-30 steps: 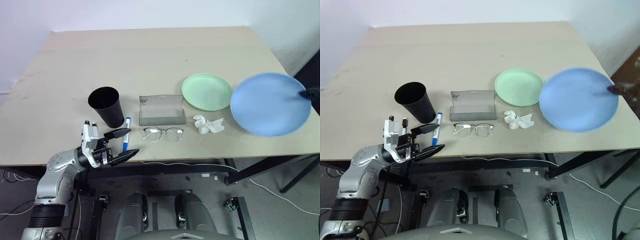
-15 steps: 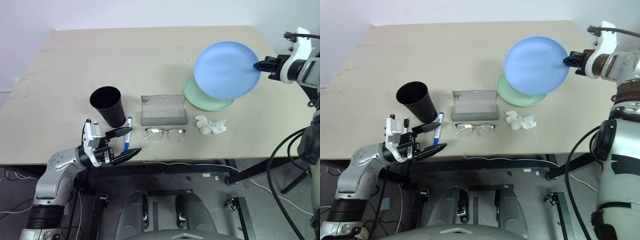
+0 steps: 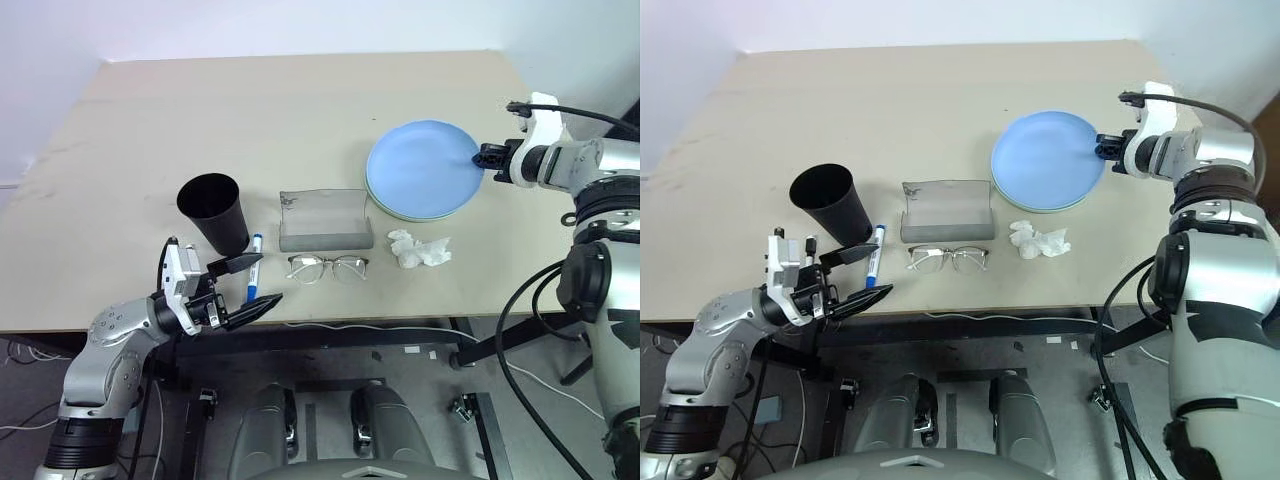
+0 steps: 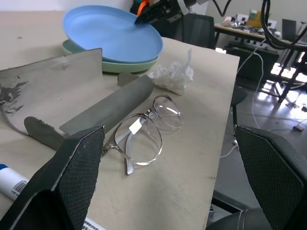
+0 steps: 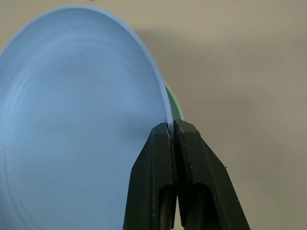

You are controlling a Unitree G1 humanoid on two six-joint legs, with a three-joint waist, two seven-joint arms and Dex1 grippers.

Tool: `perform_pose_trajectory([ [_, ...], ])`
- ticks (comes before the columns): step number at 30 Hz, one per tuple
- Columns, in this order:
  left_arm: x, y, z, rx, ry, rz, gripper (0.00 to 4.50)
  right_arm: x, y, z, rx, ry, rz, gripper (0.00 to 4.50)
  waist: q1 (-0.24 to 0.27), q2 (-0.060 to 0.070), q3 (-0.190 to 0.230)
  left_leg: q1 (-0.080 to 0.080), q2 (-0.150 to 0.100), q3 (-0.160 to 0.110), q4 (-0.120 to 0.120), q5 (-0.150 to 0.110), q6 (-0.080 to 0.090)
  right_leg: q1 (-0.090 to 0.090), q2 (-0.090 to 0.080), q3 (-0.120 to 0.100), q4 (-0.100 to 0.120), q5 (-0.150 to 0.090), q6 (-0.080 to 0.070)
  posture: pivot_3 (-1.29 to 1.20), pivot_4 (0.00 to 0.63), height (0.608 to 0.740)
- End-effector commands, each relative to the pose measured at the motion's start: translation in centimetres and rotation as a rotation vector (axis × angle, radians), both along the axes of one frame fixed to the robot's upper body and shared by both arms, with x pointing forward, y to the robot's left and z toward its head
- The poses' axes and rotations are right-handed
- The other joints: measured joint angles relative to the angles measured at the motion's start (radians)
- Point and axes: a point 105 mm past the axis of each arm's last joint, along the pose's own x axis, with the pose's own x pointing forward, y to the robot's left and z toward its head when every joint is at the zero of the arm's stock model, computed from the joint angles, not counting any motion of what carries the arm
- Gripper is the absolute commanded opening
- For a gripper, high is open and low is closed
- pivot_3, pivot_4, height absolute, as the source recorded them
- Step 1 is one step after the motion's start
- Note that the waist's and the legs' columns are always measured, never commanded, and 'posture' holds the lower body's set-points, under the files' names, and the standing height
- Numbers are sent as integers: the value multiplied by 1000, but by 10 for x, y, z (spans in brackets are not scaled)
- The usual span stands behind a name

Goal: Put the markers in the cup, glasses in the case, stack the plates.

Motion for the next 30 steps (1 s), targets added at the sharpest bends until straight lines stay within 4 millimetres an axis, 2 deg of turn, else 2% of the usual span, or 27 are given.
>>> perform_pose_trajectory([
  [1,-1,3,5,-1,-31,-2,4500,3,2,2,-25,-18,3,7,0,0,0,0,0,0,0,0,0,0,0,0,0,0,0,0,150,670],
  [8,1,9,-2,4,-30,8,4500,4,10,-6,-70,8,46,7,-1,0,0,0,0,1,0,0,0,0,1,1,0,0,0,0,150,670],
  [9,0,9,-2,4,-31,8,4500,4,11,-6,-73,8,46,515,-2,0,0,0,0,1,0,0,0,0,1,1,0,0,0,0,150,670],
  [12,-2,8,-3,5,-33,8,4500,5,12,-2,-78,-6,52,1345,-3,0,0,0,0,1,0,0,0,-1,1,2,1,0,0,0,150,670],
  [20,-5,4,2,4,-38,10,4500,8,14,15,-125,-73,82,4034,0,0,0,0,0,1,2,0,0,-3,0,3,5,0,0,0,150,670],
  [23,-4,3,4,5,-38,9,4500,9,13,34,-181,-143,112,4034,-2,0,0,0,0,1,4,0,0,-3,0,3,7,0,-1,0,150,670],
  [26,-3,1,8,1,-41,11,4500,0,25,56,-196,-235,268,4034,0,0,0,-1,0,2,6,0,0,-6,0,6,11,-1,-1,0,150,670],
  [30,-3,2,10,4,-40,14,4500,-35,52,54,-167,-236,561,4034,3,-1,0,-1,1,1,6,0,0,-6,2,7,12,0,0,0,150,670],
])
